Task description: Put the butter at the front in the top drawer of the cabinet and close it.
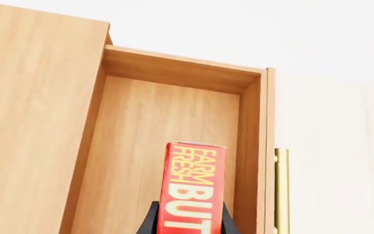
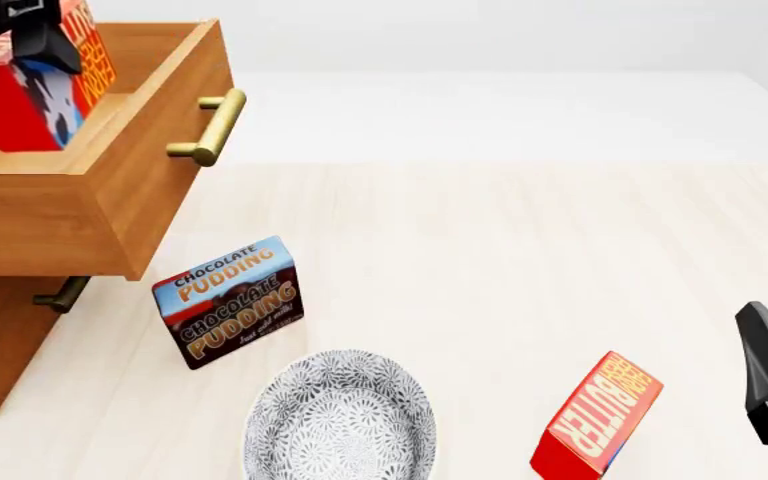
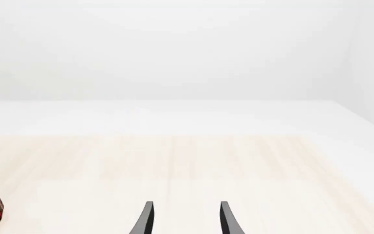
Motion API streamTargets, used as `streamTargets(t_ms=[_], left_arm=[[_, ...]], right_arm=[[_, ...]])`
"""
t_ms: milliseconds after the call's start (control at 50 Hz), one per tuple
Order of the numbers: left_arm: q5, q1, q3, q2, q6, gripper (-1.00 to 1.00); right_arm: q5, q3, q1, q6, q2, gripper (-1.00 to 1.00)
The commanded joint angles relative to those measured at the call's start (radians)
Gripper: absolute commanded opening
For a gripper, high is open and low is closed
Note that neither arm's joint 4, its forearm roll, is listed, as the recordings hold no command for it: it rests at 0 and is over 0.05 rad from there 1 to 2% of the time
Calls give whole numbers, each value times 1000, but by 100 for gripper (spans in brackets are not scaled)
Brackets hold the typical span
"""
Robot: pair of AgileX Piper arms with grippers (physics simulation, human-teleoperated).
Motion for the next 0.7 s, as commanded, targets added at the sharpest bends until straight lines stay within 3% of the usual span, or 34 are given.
streamTargets(t_ms=[20,700], left_arm=[[-41,0,24,-4,15,-100],[-49,25,39,33,36,-100]], right_arm=[[-1,1,0,0,-1,100],[-1,1,0,0,-1,100]])
